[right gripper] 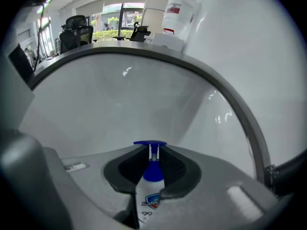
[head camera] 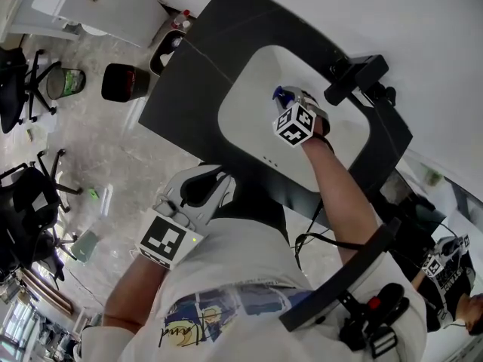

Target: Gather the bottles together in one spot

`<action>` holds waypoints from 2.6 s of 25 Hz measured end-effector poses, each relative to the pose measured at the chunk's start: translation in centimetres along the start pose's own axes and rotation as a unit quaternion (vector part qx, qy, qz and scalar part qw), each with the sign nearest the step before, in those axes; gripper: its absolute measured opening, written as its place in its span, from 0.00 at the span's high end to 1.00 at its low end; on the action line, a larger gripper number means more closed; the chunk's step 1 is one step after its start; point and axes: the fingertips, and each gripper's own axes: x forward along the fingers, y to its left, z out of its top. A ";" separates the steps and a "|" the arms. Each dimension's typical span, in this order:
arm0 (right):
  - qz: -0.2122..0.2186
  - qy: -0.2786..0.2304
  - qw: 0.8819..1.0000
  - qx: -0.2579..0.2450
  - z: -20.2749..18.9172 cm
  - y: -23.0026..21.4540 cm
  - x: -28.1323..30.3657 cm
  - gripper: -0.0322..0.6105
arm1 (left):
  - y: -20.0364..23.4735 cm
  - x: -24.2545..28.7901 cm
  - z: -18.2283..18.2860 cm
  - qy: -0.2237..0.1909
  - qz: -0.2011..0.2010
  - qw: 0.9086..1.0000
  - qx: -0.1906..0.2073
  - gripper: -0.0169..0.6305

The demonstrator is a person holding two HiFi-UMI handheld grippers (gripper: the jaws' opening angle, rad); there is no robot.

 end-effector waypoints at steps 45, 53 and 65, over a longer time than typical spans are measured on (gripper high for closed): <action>-0.240 -0.278 0.883 0.292 -6.3 -6.4 -30.4 0.87 | -12.4 4.4 2.6 0.041 -0.208 0.958 0.192 0.91; -0.280 -0.311 0.846 0.331 -10.6 -11.2 -34.0 0.87 | -13.8 6.2 4.2 0.040 -0.211 0.957 0.194 0.91; -0.300 -0.336 0.815 0.365 -17.1 -19.1 -32.4 0.88 | -14.5 11.0 3.9 0.055 -0.175 0.964 0.194 0.91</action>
